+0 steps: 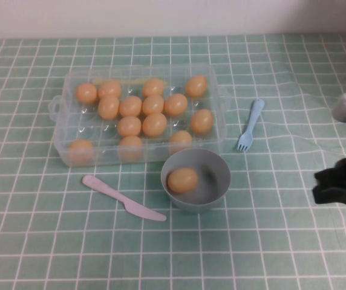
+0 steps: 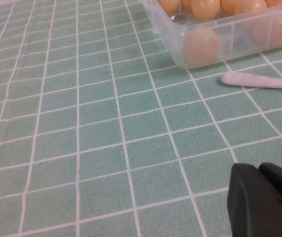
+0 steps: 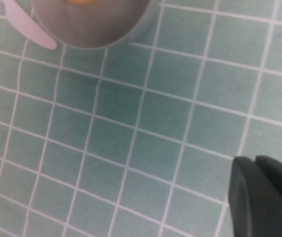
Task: Take an egg out of the egg box
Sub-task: Pick up the egg from the plastic box
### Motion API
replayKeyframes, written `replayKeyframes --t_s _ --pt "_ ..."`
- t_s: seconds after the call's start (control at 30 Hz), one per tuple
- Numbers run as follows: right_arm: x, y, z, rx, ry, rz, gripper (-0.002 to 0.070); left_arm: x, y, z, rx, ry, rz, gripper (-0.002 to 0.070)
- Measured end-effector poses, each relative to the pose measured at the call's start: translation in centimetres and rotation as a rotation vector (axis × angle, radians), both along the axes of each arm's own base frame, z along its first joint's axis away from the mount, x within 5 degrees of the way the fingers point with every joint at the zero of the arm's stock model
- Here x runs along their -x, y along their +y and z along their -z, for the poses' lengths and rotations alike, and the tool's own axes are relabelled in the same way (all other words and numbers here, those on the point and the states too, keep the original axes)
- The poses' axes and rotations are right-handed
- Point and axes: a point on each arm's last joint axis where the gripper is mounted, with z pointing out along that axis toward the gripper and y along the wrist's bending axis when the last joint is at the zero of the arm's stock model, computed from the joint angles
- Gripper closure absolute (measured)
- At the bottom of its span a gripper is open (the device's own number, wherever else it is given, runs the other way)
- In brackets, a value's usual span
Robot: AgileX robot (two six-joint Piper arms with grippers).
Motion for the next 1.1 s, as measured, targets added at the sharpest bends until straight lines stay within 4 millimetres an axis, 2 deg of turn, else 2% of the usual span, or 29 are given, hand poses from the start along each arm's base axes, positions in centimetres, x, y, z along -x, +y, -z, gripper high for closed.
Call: replayKeyframes --t_s 0.33,0.43,0.57,0.67,0.87,1.1 --pt "-5.0 10.3 -1.8 0.069 -0.018 -0.227 0.0694 0.0 0.0 0.0 0.0 0.0 0.0 0.0678" --pt "-6.6 12.9 -2.0 0.071 -0.029 -0.271 0.0694 0.0 0.0 0.0 0.0 0.0 0.0 0.0678" --pt "-8.6 15.6 -1.9 0.091 -0.029 -0.311 0.0683 0.0 0.0 0.0 0.0 0.0 0.0 0.0678" --pt "-10.3 16.5 -1.9 0.125 -0.006 -0.29 0.0655 0.0 0.0 0.0 0.0 0.0 0.0 0.0678" --pt "-13.0 17.6 -1.7 0.194 0.008 -0.214 0.0521 0.0 0.0 0.0 0.0 0.0 0.0 0.0678" --pt "-14.7 19.0 -0.8 0.161 0.033 -0.179 0.0274 0.0 0.0 0.0 0.0 0.0 0.0 0.0678"
